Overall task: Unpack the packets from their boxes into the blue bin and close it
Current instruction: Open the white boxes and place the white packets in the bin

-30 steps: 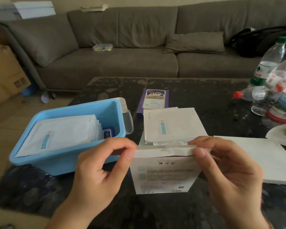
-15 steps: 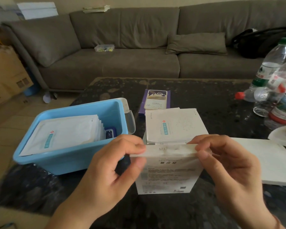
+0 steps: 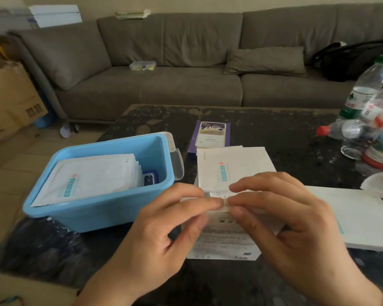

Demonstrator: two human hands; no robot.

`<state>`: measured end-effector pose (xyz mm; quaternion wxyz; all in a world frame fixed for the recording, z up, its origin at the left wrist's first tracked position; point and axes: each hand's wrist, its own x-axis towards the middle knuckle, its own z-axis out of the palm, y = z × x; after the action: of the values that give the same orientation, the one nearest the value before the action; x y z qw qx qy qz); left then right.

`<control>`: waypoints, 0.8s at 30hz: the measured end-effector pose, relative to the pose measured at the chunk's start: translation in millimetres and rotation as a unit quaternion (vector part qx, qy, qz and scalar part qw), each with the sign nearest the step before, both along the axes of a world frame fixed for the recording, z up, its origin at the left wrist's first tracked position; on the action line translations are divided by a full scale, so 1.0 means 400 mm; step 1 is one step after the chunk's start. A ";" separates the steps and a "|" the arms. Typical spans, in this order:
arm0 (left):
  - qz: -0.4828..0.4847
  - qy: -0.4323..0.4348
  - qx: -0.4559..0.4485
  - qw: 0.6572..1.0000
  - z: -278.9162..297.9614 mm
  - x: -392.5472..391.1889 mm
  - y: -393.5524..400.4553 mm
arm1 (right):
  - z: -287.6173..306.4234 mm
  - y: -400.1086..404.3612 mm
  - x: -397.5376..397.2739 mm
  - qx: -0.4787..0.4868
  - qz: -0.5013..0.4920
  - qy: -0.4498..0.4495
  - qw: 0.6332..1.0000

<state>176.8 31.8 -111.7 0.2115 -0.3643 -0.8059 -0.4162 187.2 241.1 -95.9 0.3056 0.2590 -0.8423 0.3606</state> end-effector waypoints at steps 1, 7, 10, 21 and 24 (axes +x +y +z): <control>0.002 -0.001 -0.003 1.000 0.000 0.000 0.000 | 0.002 0.000 0.001 -0.007 0.009 -0.001 1.000; 0.004 -0.001 -0.045 0.999 0.003 0.001 0.004 | 0.012 -0.004 0.011 -0.089 0.068 -0.053 0.992; 0.005 -0.007 -0.057 0.998 0.003 0.003 0.005 | 0.015 -0.007 0.021 -0.117 0.040 -0.050 0.991; 0.016 -0.041 -0.011 0.999 -0.004 0.001 0.004 | -0.063 -0.005 0.003 0.049 0.057 0.186 0.980; 0.025 -0.070 0.044 0.996 -0.006 0.007 0.028 | -0.099 0.017 -0.011 0.137 0.051 0.222 0.964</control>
<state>179.7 43.0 -114.2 0.1808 -0.3040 -0.8087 -0.4700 182.8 248.1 -135.3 0.4281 0.4146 -0.7802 0.1901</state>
